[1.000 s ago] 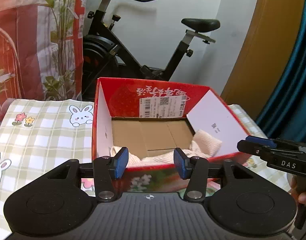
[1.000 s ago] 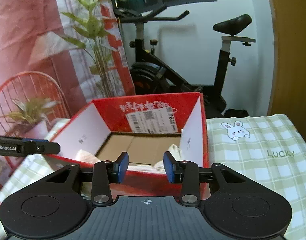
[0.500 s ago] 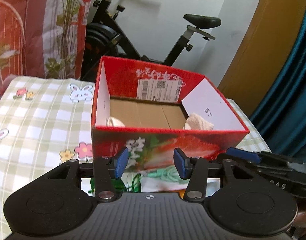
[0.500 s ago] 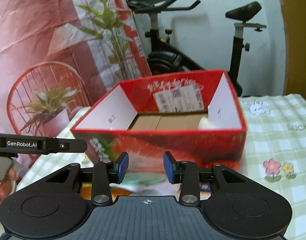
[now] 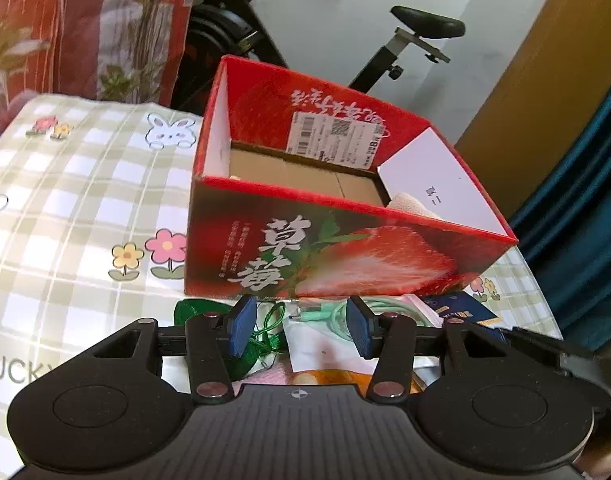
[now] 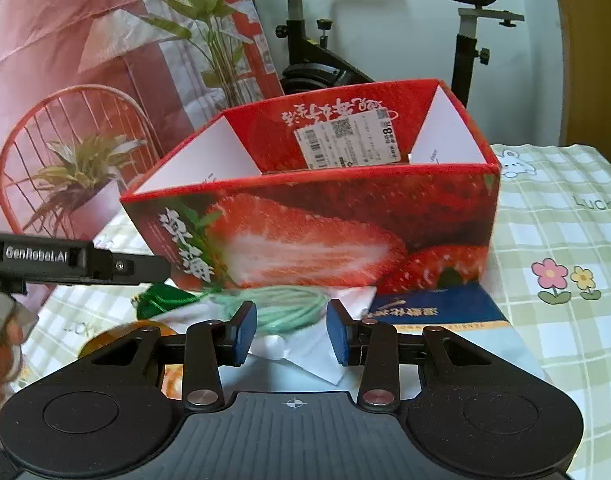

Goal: Organize soft objects
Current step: 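Move both grippers back to the pile toward the clear bag with green cable, then close the left gripper on the clear cable bag while the right gripper grasps it too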

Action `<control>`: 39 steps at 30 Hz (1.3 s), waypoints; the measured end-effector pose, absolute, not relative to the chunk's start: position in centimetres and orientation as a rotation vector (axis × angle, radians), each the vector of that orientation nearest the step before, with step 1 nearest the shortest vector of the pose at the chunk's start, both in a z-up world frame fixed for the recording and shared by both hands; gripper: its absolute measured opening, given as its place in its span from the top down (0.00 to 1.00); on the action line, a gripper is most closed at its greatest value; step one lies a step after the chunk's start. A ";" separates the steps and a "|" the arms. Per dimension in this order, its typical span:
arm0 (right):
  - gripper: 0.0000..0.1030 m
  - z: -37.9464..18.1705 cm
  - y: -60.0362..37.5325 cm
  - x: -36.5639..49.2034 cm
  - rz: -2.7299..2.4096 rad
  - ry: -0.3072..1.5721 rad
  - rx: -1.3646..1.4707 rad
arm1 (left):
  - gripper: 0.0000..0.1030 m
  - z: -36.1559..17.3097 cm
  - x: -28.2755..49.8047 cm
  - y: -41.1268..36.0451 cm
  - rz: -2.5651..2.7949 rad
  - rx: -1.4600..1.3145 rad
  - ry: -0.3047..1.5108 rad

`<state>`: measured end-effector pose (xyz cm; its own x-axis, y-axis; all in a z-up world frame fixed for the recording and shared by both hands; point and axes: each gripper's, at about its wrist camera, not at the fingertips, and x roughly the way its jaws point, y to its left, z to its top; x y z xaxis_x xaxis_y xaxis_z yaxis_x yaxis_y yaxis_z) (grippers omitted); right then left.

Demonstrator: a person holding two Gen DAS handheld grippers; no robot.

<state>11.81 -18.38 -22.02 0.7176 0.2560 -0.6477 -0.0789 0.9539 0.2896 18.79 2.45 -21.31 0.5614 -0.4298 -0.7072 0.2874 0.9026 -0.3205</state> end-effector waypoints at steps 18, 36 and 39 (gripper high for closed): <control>0.65 -23.1 -19.4 11.1 0.196 0.731 0.275 | 0.51 -25.0 21.1 1.7 -0.461 -0.269 1.034; 0.47 -23.3 -21.0 14.8 0.160 0.849 0.348 | 0.66 -26.3 22.2 1.0 -0.494 -0.308 1.064; 0.45 -23.4 -20.7 15.7 0.166 0.889 0.356 | 0.66 -26.3 22.3 0.9 -0.499 -0.316 1.066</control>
